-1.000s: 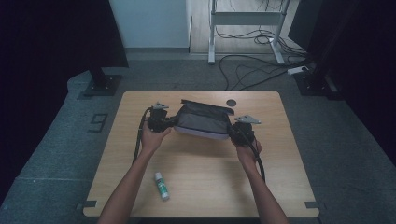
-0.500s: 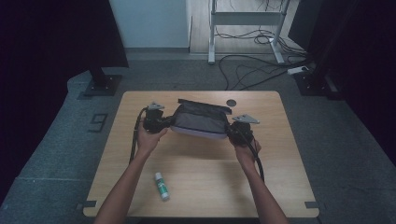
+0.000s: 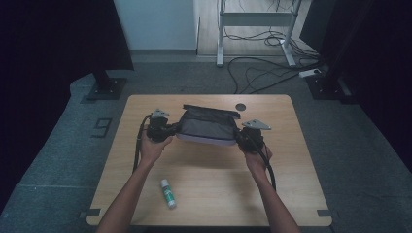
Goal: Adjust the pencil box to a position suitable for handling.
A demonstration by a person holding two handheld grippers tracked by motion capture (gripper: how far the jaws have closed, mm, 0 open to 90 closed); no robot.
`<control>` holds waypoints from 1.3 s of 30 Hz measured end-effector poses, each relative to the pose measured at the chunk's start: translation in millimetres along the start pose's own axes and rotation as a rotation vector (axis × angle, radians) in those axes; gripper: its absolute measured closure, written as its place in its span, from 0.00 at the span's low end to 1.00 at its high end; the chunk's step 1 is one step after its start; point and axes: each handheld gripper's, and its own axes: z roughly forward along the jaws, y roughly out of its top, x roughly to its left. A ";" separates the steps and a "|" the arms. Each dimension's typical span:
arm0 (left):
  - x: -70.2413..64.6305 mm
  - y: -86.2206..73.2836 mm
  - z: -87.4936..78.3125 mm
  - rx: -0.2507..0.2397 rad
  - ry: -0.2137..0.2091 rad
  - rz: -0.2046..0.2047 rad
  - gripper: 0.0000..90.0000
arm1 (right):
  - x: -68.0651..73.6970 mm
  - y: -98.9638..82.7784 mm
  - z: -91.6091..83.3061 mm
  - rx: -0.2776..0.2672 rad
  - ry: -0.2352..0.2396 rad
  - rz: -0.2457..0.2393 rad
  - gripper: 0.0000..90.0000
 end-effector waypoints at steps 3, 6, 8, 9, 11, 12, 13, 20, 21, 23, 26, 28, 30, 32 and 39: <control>-0.1 -2.3 -1.9 -0.004 -0.004 -0.003 0.95 | 1.1 0.0 -1.4 -0.005 0.005 -0.001 0.95; 0.2 -4.5 -4.1 -0.005 -0.008 -0.004 0.95 | 2.4 -0.5 -2.2 -0.010 0.009 -0.003 0.95; -0.1 -5.7 -5.4 -0.008 -0.009 -0.004 0.95 | 3.0 -1.2 -2.7 -0.011 0.012 -0.006 0.95; -0.5 -6.3 -6.0 -0.009 -0.009 -0.004 0.95 | 3.3 -1.6 -2.8 -0.012 0.013 -0.007 0.95; -1.0 -7.1 -7.3 -0.011 -0.011 -0.002 0.95 | 3.7 -2.3 -3.3 -0.011 0.016 -0.008 0.95; -1.5 -7.4 -8.0 -0.012 -0.013 -0.003 0.95 | 3.7 -2.5 -3.7 -0.012 0.017 -0.007 0.95; -1.8 -7.9 -8.7 -0.015 -0.015 -0.002 0.95 | 3.8 -2.7 -4.1 -0.014 0.019 -0.006 0.95; -5.7 -12.5 -11.5 -0.017 -0.024 0.004 0.95 | 2.6 -6.1 -8.3 -0.022 0.032 0.002 0.95; -6.3 -13.2 -11.9 -0.016 -0.025 0.006 0.95 | 2.5 -7.4 -9.1 -0.020 0.034 0.003 0.95; -7.8 -15.0 -12.9 -0.013 -0.027 0.007 0.95 | 2.3 -7.7 -9.6 -0.020 0.036 0.003 0.95; -10.7 -19.6 -16.5 -0.013 -0.029 0.013 0.95 | 2.6 -9.8 -12.3 -0.023 0.044 0.007 0.95; -11.8 -22.3 -18.3 -0.013 -0.028 0.013 0.95 | 3.8 -11.7 -13.6 -0.022 0.049 0.003 0.95; -12.5 -25.2 -19.5 -0.013 -0.030 0.011 0.95 | 4.9 -13.5 -14.9 -0.023 0.053 -0.001 0.95; -12.5 -28.3 -19.8 -0.013 -0.033 0.006 0.95 | 5.8 -14.8 -16.0 -0.024 0.058 -0.003 0.95; -15.1 -38.5 -19.7 -0.010 -0.048 -0.005 0.95 | 6.6 -19.3 -18.8 -0.013 0.069 -0.011 0.95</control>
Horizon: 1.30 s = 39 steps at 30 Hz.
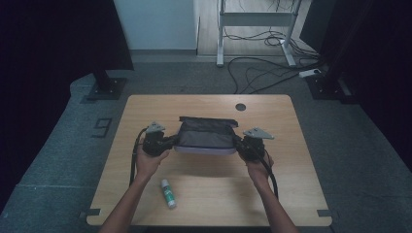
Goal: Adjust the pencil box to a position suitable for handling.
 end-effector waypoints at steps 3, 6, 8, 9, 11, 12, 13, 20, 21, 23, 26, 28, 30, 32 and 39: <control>-2.5 -5.4 0.2 0.007 -0.004 0.004 0.95 | -0.6 -2.1 -1.3 0.009 0.006 -0.001 0.95; -5.1 -11.0 -0.2 0.018 -0.009 0.014 0.95 | -0.5 -5.1 -2.4 0.012 0.008 -0.005 0.95; -5.9 -14.9 -1.0 0.026 -0.013 0.014 0.95 | 0.1 -9.1 -3.0 0.021 0.016 -0.008 0.95; -6.4 -16.9 -1.2 0.031 -0.014 0.015 0.95 | 0.6 -11.3 -3.0 0.022 0.018 -0.010 0.95; -7.2 -21.0 -1.2 0.038 -0.018 0.011 0.94 | 1.8 -14.9 -3.4 0.033 0.023 -0.011 0.95; -7.4 -22.9 -1.0 0.041 -0.020 0.011 0.94 | 2.1 -16.5 -3.5 0.031 0.024 -0.014 0.95; -7.5 -24.7 -0.7 0.045 -0.022 0.008 0.94 | 2.3 -17.8 -3.8 0.035 0.026 -0.014 0.95; -8.0 -36.0 3.1 0.068 -0.034 0.004 0.94 | 2.7 -27.8 -1.6 0.069 0.031 -0.017 0.95; -7.8 -37.5 4.2 0.073 -0.035 0.003 0.93 | 2.6 -29.8 -0.7 0.075 0.031 -0.018 0.95; -7.3 -40.9 6.9 0.085 -0.035 -0.001 0.93 | 2.8 -34.2 2.0 0.095 0.028 -0.018 0.95; -6.1 -45.7 11.3 0.106 -0.036 -0.007 0.93 | 3.1 -41.1 5.9 0.121 0.026 -0.022 0.95; -5.7 -48.9 14.5 0.120 -0.037 -0.014 0.93 | 2.9 -44.0 7.6 0.135 0.026 -0.021 0.95; -5.6 -51.0 17.1 0.129 -0.039 -0.019 0.93 | 2.2 -46.6 9.4 0.146 0.025 -0.021 0.95; -5.3 -53.1 19.6 0.143 -0.043 -0.018 0.92 | 1.2 -48.7 11.0 0.158 0.023 -0.019 0.94; -7.0 -60.9 28.4 0.186 -0.045 -0.011 0.88 | -0.5 -60.4 16.3 0.199 0.015 -0.022 0.91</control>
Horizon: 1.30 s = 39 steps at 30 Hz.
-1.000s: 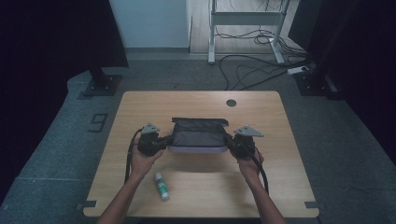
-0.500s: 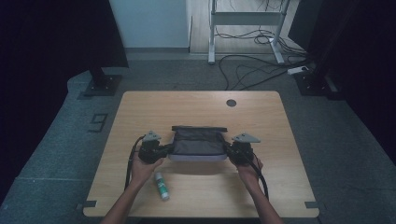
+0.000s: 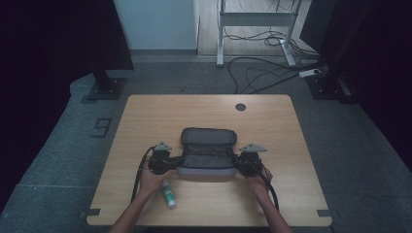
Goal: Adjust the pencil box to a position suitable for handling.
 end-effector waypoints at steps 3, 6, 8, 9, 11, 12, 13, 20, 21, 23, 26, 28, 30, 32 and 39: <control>0.3 -0.9 1.7 -0.002 -0.003 -0.005 0.87 | -0.3 -2.0 0.8 0.005 0.000 0.000 0.90; 0.9 -0.6 1.1 -0.002 -0.004 -0.011 0.84 | 0.5 -1.6 0.2 0.005 -0.009 -0.010 0.87; 1.3 -0.4 1.0 -0.005 -0.003 -0.018 0.76 | 1.4 -1.6 -0.3 0.001 -0.023 -0.015 0.79; 1.4 -0.3 0.9 -0.008 -0.002 -0.026 0.69 | 1.8 -1.7 -0.7 -0.004 -0.032 -0.016 0.75; 1.5 0.1 0.1 -0.014 0.014 -0.038 0.56 | 1.4 -1.7 -2.1 -0.011 -0.029 -0.011 0.69; 1.8 0.2 -0.5 -0.020 0.018 -0.044 0.53 | 1.3 -1.8 -2.7 -0.019 -0.029 -0.003 0.64; 2.2 0.2 -1.1 -0.024 0.019 -0.049 0.49 | 0.8 -2.0 -3.6 -0.028 -0.033 -0.003 0.58; 5.5 0.1 -5.8 -0.068 0.010 -0.068 0.36 | -0.8 -4.5 -7.8 -0.084 -0.042 0.023 0.45; 6.3 0.4 -6.0 -0.072 0.006 -0.074 0.34 | -1.5 -5.2 -7.6 -0.081 -0.045 0.021 0.45; 6.9 0.8 -7.1 -0.077 -0.003 -0.081 0.31 | -2.6 -6.5 -7.4 -0.080 -0.048 0.022 0.45; 6.5 1.0 -10.6 -0.091 -0.006 -0.082 0.31 | -4.2 -7.8 -10.0 -0.094 -0.041 0.033 0.44; 5.9 1.2 -14.4 -0.103 -0.010 -0.088 0.30 | -5.2 -8.4 -13.1 -0.107 -0.029 0.042 0.43; 5.5 1.5 -19.6 -0.115 -0.003 -0.085 0.30 | -5.3 -8.8 -17.1 -0.123 -0.016 0.042 0.42; 5.2 1.3 -25.4 -0.131 0.004 -0.085 0.31 | -4.3 -8.6 -21.8 -0.135 -0.009 0.032 0.41; 7.6 -3.9 -44.3 -0.171 0.036 -0.066 0.32 | 8.5 -4.7 -32.6 -0.163 0.028 -0.030 0.40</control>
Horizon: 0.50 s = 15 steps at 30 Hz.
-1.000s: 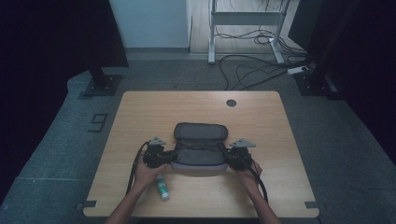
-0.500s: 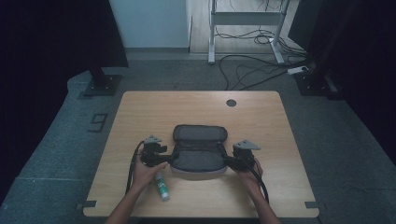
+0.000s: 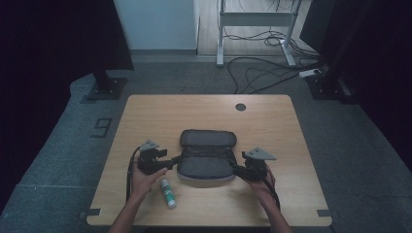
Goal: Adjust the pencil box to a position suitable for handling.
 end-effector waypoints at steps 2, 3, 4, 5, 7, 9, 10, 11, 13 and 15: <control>2.4 -1.9 -4.2 -0.009 0.006 0.001 0.32 | 6.0 0.5 -0.2 -0.004 0.014 -0.013 0.40; 4.0 -3.2 -6.4 -0.015 0.009 -0.002 0.32 | 9.1 0.5 0.0 -0.005 0.020 -0.016 0.40; 5.7 -4.5 -8.6 -0.019 0.007 -0.005 0.32 | 12.3 0.7 0.2 -0.001 0.029 -0.024 0.40; 7.5 -6.3 -11.1 -0.024 0.006 -0.009 0.33 | 15.3 1.0 -0.3 0.005 0.034 -0.030 0.40; 9.7 -8.3 -14.6 -0.022 0.010 -0.007 0.33 | 20.1 1.3 -1.9 0.005 0.057 -0.025 0.40; 11.7 -10.7 -18.4 -0.032 0.014 -0.007 0.33 | 25.3 0.9 -2.9 0.007 0.075 -0.031 0.40; 12.9 -11.5 -20.2 -0.037 0.012 -0.008 0.33 | 28.0 0.3 -3.3 0.010 0.080 -0.037 0.40; 13.7 -11.6 -21.4 -0.037 0.016 -0.009 0.33 | 30.6 -0.3 -3.9 0.011 0.085 -0.041 0.40; 14.6 -10.8 -25.5 -0.036 0.021 -0.005 0.33 | 35.9 -0.9 -5.9 0.014 0.105 -0.045 0.40; 14.8 -10.8 -30.2 -0.047 0.026 -0.010 0.33 | 40.0 -1.6 -8.5 0.009 0.115 -0.042 0.40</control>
